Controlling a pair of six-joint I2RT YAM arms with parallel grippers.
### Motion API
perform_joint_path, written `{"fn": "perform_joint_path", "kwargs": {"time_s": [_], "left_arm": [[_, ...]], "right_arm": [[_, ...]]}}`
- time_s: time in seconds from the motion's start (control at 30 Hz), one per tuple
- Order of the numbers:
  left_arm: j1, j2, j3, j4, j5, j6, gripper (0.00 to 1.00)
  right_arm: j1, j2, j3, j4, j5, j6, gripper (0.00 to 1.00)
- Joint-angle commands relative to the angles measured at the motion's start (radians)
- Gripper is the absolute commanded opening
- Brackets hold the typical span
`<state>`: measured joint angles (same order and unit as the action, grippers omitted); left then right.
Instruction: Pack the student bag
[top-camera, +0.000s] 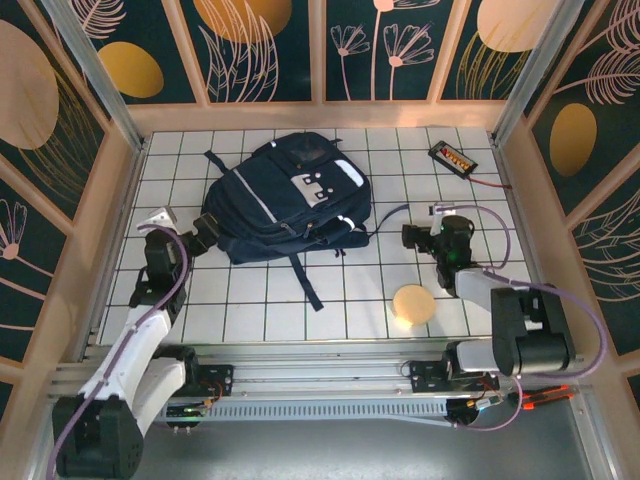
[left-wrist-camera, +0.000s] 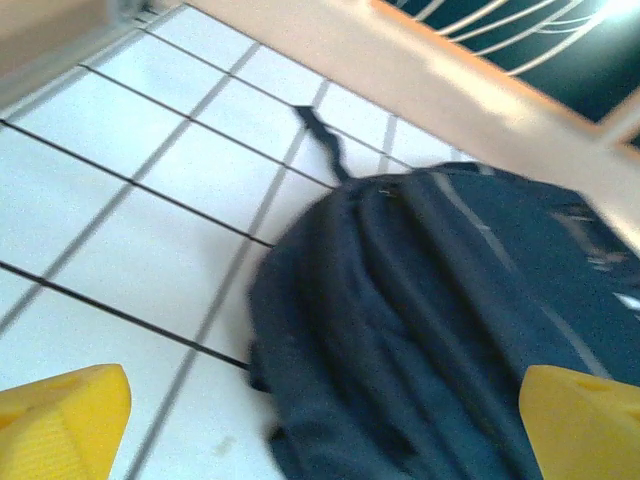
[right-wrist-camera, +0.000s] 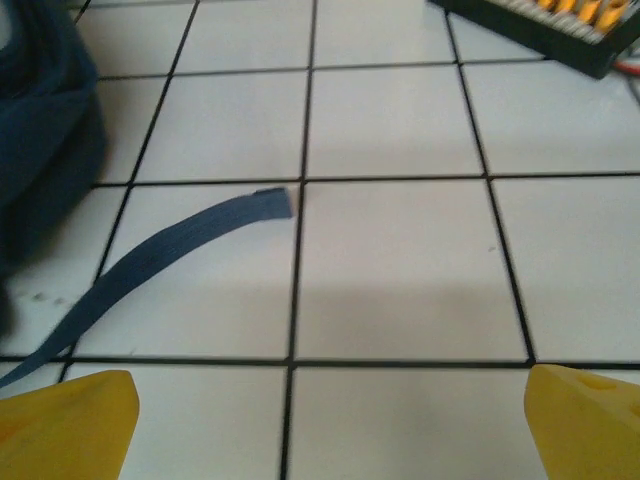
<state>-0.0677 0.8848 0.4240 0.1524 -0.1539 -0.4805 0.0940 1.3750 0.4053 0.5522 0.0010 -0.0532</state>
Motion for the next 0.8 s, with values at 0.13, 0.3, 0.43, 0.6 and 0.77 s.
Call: {"fn": "perform_joint_path", "kwargs": {"time_s": [0.13,0.3,0.43,0.6,0.77], "left_arm": [[0.032,0.235,-0.059,0.47,-0.159,0.298,0.98],[0.064,0.436,-0.121,0.748,-0.118,0.301,0.99],[0.066,0.525,-0.11,0.882,-0.008,0.371,0.98],[0.068,0.624,-0.178,1.088,0.054,0.407,0.99],[0.068,0.637,-0.188,1.123,0.024,0.393,0.99]], "right_arm": [[-0.141,0.149,-0.104,0.592,-0.07,0.068,0.99],[-0.154,0.185,-0.187,0.766,-0.069,0.088,0.99],[-0.131,0.192,-0.184,0.773,-0.033,0.069,0.97],[-0.132,0.191,-0.185,0.778,-0.035,0.069,0.99],[-0.13,0.19,-0.185,0.778,-0.035,0.067,0.99]]}}
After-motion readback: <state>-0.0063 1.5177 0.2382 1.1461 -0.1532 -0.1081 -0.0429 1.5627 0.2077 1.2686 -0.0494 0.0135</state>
